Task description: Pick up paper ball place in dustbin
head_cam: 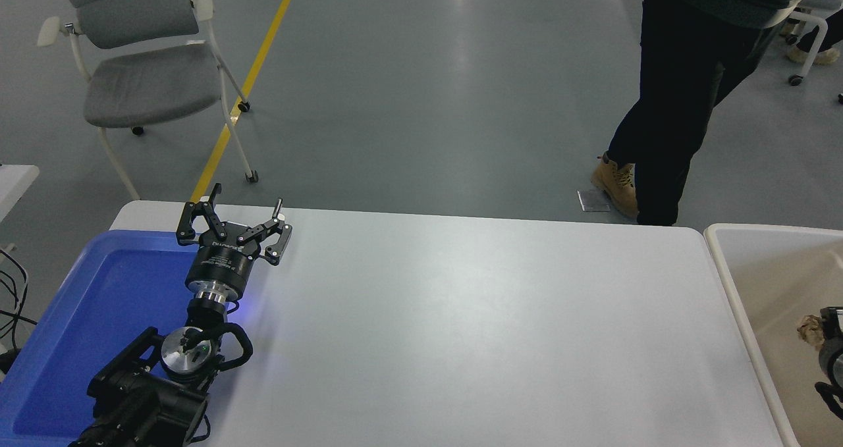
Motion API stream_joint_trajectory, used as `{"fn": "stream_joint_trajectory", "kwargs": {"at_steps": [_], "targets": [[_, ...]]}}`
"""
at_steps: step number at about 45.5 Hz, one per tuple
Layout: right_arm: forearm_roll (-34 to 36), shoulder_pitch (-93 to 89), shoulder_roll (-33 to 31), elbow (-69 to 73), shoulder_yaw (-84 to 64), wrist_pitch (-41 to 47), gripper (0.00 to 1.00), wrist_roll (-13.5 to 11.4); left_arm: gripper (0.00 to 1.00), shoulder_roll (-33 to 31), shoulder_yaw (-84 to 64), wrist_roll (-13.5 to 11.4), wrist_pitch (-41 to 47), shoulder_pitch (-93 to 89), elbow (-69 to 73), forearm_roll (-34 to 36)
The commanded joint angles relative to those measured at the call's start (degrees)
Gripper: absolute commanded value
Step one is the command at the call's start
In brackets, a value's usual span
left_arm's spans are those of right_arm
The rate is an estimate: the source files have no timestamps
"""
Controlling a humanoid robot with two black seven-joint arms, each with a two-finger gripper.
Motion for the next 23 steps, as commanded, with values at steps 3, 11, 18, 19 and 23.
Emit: {"fn": "stream_joint_trajectory", "kwargs": {"at_steps": [3, 11, 18, 19, 23], "targets": [[-0.07, 3.36, -0.42, 0.0, -1.46, 0.71, 1.0, 0.02, 0.99, 0.0, 0.0, 0.0, 0.0, 0.0, 0.0, 0.0], [-0.16, 8.98, -0.69, 0.0, -7.69, 0.71, 1.0, 0.02, 0.99, 0.0, 0.0, 0.0, 0.0, 0.0, 0.0, 0.0], [-0.16, 15.48, -1.39, 2.19, -16.65, 0.71, 1.0, 0.02, 0.99, 0.0, 0.0, 0.0, 0.0, 0.0, 0.0, 0.0], [-0.16, 16.44, -1.65, 2.72, -17.71, 0.71, 1.0, 0.02, 0.99, 0.0, 0.0, 0.0, 0.0, 0.0, 0.0, 0.0], [-0.16, 20.66, -4.02, 5.97, -20.35, 0.45, 1.0, -0.07, 0.99, 0.0, 0.0, 0.0, 0.0, 0.0, 0.0, 0.0]]}}
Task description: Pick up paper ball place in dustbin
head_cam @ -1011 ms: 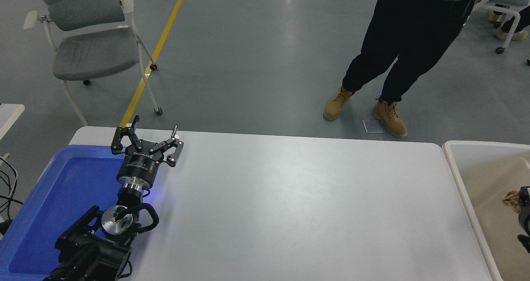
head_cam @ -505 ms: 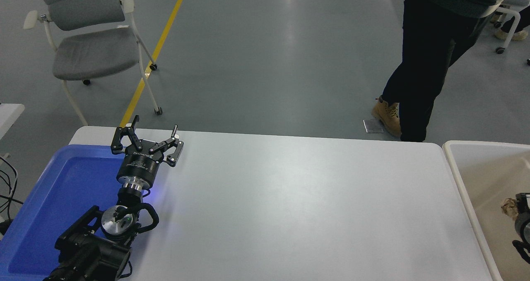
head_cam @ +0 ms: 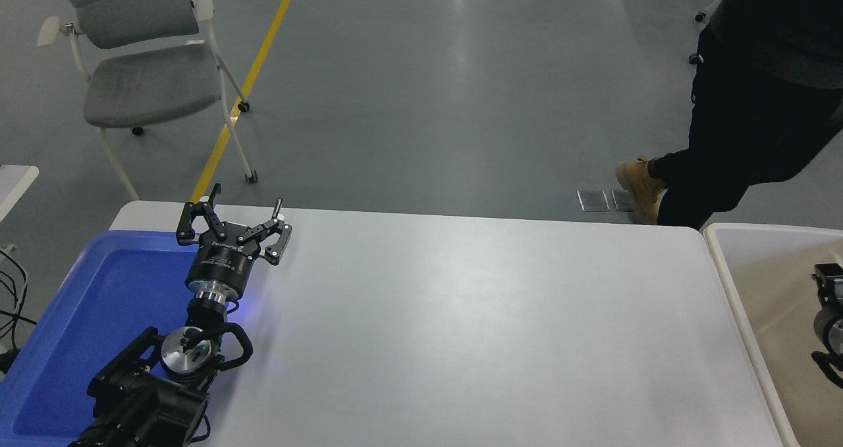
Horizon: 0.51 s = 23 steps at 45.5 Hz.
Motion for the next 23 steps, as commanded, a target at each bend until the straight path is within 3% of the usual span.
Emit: {"fn": "stream_joint_trajectory", "kwargs": {"at_steps": [1, 14, 23], "targets": [[-0.03, 10.7, -3.52, 5.58, -9.17, -0.19, 1.0, -0.18, 0.99, 0.01, 0.0, 0.0, 0.0, 0.0, 0.0, 0.0], [0.15, 24.51, -8.8, 24.91, -8.48, -0.98, 1.0, -0.54, 0.99, 0.01, 0.0, 0.0, 0.0, 0.0, 0.0, 0.0], [0.23, 26.36, -8.36, 31.43, -1.72, -0.54, 1.0, -0.18, 0.99, 0.01, 0.0, 0.0, 0.0, 0.0, 0.0, 0.0]]}}
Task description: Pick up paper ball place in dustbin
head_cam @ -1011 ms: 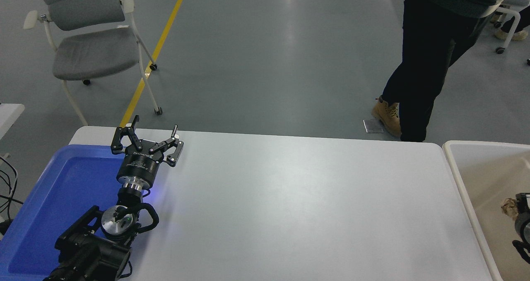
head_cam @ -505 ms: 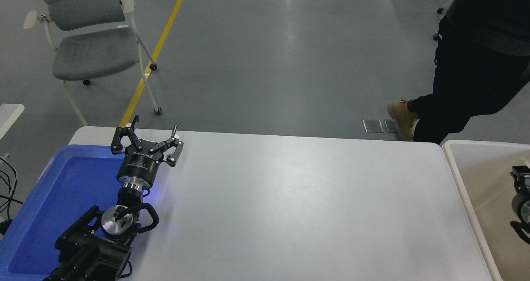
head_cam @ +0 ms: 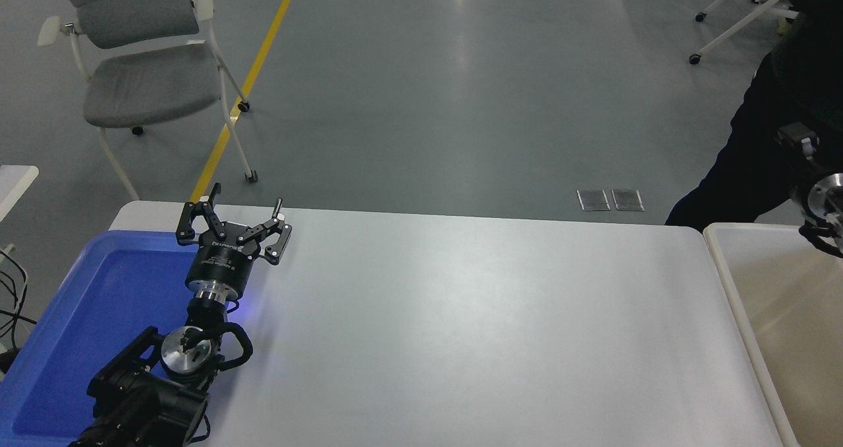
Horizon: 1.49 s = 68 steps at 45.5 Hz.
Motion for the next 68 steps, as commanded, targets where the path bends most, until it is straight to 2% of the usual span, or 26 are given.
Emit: {"fn": "stream_joint_trajectory", "kwargs": {"at_steps": [1, 12, 16, 30, 47, 55, 68], "targets": [[0.17, 5.02, -0.63, 10.16, 6.86, 0.38, 1.0, 0.23, 0.99, 0.0, 0.0, 0.01, 0.0, 0.0, 0.0, 0.01], [0.17, -0.51, 5.6, 16.22, 28.04, 0.73, 1.0, 0.32, 0.99, 0.0, 0.0, 0.01, 0.0, 0.0, 0.0, 0.01], [0.17, -2.71, 10.26, 15.96, 35.52, 0.82, 1.0, 0.32, 0.99, 0.0, 0.0, 0.01, 0.0, 0.0, 0.0, 0.01], [0.26, -7.72, 21.25, 14.47, 50.02, 0.73, 1.0, 0.4, 0.99, 0.0, 0.0, 0.01, 0.0, 0.0, 0.0, 0.01], [0.44, -18.35, 24.5, 14.38, 61.98, 5.04, 1.0, 0.4, 0.99, 0.0, 0.0, 0.01, 0.0, 0.0, 0.0, 0.01], [5.09, -21.08, 24.77, 13.59, 64.18, 5.3, 1.0, 0.32, 0.99, 0.0, 0.0, 0.01, 0.0, 0.0, 0.0, 0.01], [8.34, -23.45, 24.51, 10.51, 64.97, 5.74, 1.0, 0.4, 0.99, -0.09, 0.0, 0.01, 0.0, 0.0, 0.0, 0.1]]}}
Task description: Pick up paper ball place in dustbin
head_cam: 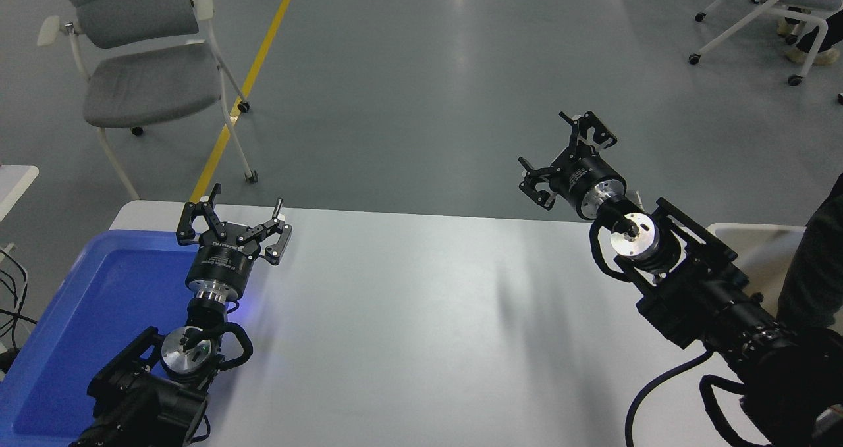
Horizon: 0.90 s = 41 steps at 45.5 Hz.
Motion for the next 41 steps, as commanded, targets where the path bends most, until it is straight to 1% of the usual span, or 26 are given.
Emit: {"fn": "stream_joint_trajectory", "kwargs": {"at_steps": [1, 8, 41], "targets": [[3.54, -3.06, 0.14, -1.69, 1.57, 0.84, 1.0, 0.05, 0.99, -0.09, 0.0, 0.01, 0.0, 0.0, 0.0, 0.09], [4.24, -4.64, 0.05, -1.87, 1.57, 2.6, 1.0, 0.05, 0.99, -0.09, 0.0, 0.01, 0.0, 0.0, 0.0, 0.09], [4.16, -5.96, -0.91, -1.95, 1.57, 3.04, 1.0, 0.13, 0.99, -0.09, 0.0, 0.01, 0.0, 0.0, 0.0, 0.09]]}}
